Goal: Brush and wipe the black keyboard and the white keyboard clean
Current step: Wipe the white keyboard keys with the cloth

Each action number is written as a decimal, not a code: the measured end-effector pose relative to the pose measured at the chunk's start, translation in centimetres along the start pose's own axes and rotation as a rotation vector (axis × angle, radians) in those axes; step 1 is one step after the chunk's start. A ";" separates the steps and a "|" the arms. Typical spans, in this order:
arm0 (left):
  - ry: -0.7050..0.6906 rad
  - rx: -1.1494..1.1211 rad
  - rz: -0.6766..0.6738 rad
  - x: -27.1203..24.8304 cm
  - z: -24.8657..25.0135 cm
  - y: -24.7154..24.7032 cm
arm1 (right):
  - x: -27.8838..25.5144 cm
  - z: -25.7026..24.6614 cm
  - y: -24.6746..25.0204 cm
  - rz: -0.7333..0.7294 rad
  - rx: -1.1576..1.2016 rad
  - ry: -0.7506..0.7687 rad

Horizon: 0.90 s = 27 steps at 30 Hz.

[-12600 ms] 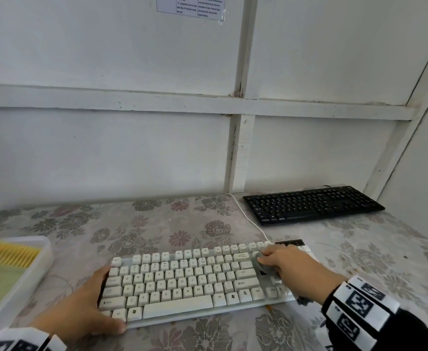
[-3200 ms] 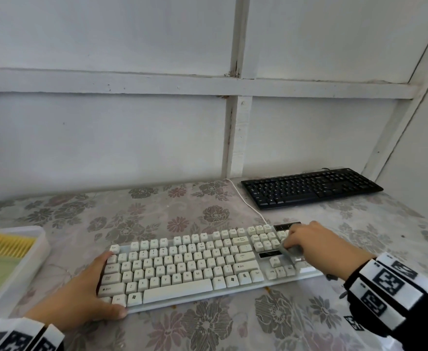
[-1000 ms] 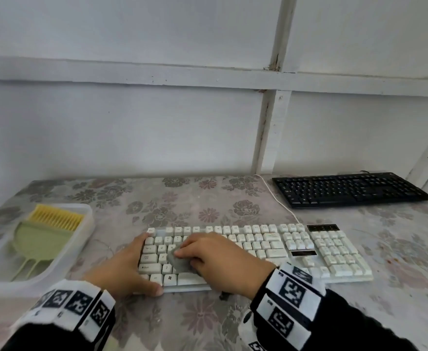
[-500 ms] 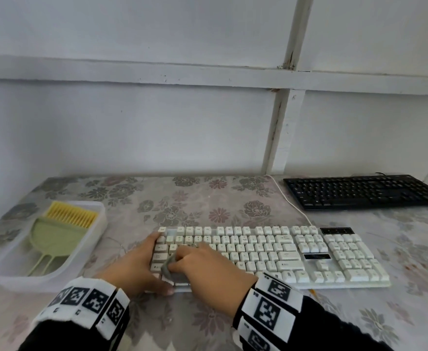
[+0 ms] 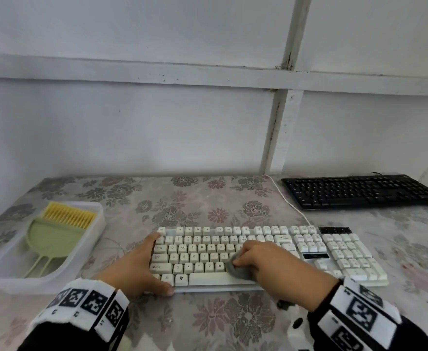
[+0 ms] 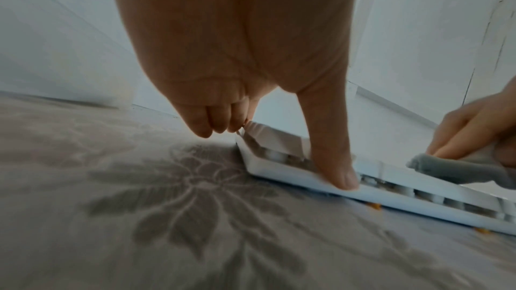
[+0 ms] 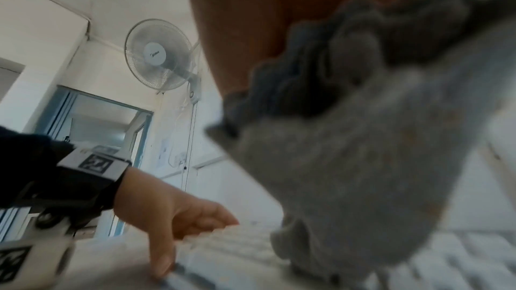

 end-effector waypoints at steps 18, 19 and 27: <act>-0.042 0.002 0.042 -0.2 0.9 0.5 | 4.4 -10.5 -2.7 0.004 -0.092 0.269; -0.035 0.000 0.035 -0.2 0.7 0.4 | 4.0 -9.7 -2.4 0.014 -0.080 0.265; 0.002 0.024 0.004 -0.3 0.2 0.2 | 0.9 -2.8 -0.1 0.018 -0.009 0.095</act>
Point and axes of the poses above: each hand's wrist, its own x-axis towards the middle knuckle, its own y-axis out of the back of the hand, z = x × y, the point moved 10 cm from there along x, towards the middle knuckle, and after that the axes turned 10 degrees about x, right-handed, at the moved point
